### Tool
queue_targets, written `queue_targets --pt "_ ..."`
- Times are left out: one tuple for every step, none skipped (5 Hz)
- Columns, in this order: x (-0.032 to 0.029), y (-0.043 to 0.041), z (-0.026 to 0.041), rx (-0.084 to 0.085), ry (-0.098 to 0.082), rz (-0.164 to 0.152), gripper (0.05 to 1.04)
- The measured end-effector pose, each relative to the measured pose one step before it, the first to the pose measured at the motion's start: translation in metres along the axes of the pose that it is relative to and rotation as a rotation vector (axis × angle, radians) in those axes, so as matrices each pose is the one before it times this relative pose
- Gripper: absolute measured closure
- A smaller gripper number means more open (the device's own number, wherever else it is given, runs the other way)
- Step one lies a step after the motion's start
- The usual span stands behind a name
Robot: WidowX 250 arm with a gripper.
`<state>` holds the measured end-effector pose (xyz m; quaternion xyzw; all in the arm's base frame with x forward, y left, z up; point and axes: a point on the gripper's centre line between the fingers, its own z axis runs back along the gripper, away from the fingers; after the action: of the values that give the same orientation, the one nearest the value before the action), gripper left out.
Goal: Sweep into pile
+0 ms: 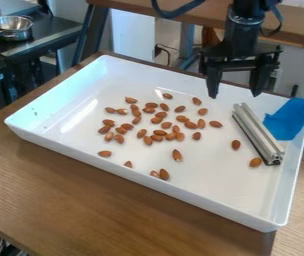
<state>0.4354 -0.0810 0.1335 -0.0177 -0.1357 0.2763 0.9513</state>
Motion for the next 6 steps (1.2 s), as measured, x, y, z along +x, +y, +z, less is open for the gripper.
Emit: queue_targets --pt "-0.0036 -0.00804 -0.01726 0.0134 0.0097 0.0102 0.084" --pt "0.00279 -0.00625 -0.00628 -0.0134 -0.0036 0.0238 0.084" --pt "-0.00141 -0.00916 -0.01072 -0.0012 0.0067 0.0197 0.084" --pt "-0.00353 -0.01051 -0.00416 -0.0081 0.0024 0.0011 0.084" --pt "-0.00216 0.00002 -0.01771 0.0431 0.0183 0.015 0.084" --pt "-0.00136 -0.00547 -0.00551 0.011 -0.0103 0.0006 0.084"
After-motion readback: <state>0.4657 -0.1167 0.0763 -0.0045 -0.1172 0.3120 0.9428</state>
